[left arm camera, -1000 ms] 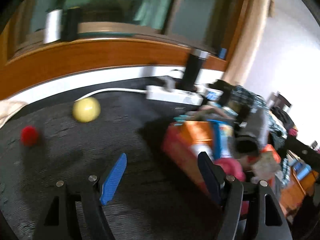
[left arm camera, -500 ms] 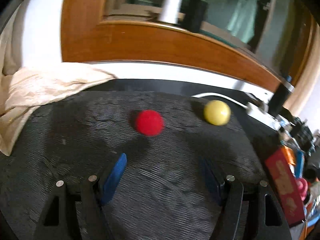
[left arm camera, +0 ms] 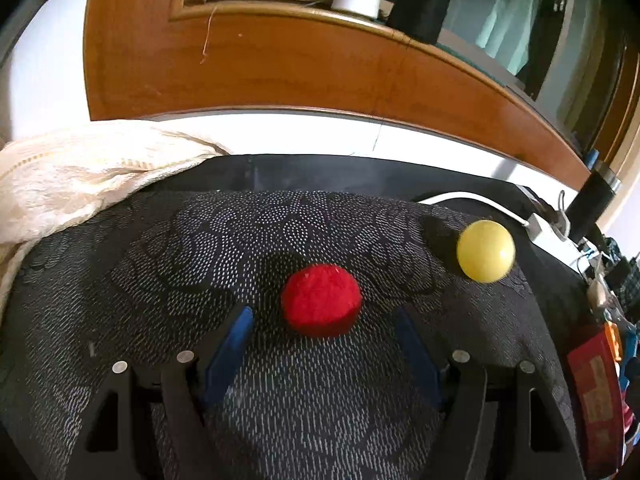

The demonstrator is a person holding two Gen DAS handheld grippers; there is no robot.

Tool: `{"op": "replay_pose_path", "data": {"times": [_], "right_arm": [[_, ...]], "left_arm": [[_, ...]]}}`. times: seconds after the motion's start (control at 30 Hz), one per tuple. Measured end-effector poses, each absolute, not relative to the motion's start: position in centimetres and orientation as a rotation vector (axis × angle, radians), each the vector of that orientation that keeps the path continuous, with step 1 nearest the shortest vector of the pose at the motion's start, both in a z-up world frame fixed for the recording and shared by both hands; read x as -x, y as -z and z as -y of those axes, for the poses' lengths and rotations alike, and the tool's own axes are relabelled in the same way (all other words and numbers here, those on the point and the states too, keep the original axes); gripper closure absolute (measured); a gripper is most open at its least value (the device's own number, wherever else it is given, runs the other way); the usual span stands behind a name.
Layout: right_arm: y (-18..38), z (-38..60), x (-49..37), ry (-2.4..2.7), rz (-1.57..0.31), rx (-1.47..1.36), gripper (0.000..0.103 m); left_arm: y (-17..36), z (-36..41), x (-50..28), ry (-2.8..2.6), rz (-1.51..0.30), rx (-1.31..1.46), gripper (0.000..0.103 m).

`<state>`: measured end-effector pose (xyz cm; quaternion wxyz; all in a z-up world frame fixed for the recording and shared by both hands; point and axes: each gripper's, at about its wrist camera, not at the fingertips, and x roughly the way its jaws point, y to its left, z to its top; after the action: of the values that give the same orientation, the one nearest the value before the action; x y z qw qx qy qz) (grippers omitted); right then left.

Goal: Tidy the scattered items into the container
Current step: 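Grasp red pompom ball with left tool while right tool grasps yellow ball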

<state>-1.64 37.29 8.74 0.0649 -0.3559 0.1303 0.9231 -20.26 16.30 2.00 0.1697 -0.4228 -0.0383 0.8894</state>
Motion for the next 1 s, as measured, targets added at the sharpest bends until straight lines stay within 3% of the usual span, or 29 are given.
{"op": "replay_pose_path", "data": {"times": [0.13,0.2,0.23,0.27,0.5,1.0], "right_arm": [[-8.1,-36.9,3.5,-2.806,-0.410,1.072,0.024],[-7.8,-36.8,4.5,-2.831,-0.435,1.056,0.024],[-7.5,-37.0,5.2,-2.842,-0.474,1.049,0.024],[-7.3,-37.2,5.9,-2.851,-0.513,1.041,0.024],[-5.9,-38.6,11.4,-2.819,-0.723,1.102,0.024],[-2.1,-38.6,19.9,-2.722,-0.862,1.307,0.024]], "left_arm": [[-1.3,-16.1,21.7,-2.502,0.161,1.233,0.028],[-1.3,-16.0,21.7,-2.484,0.173,1.232,0.033],[-1.3,-16.0,21.7,-2.474,0.176,1.231,0.054],[-1.3,-15.9,21.7,-2.464,0.179,1.230,0.064],[-1.8,-15.7,21.3,-2.468,0.227,1.197,0.064],[-1.3,-16.0,21.7,-2.499,0.239,1.210,0.064]]}}
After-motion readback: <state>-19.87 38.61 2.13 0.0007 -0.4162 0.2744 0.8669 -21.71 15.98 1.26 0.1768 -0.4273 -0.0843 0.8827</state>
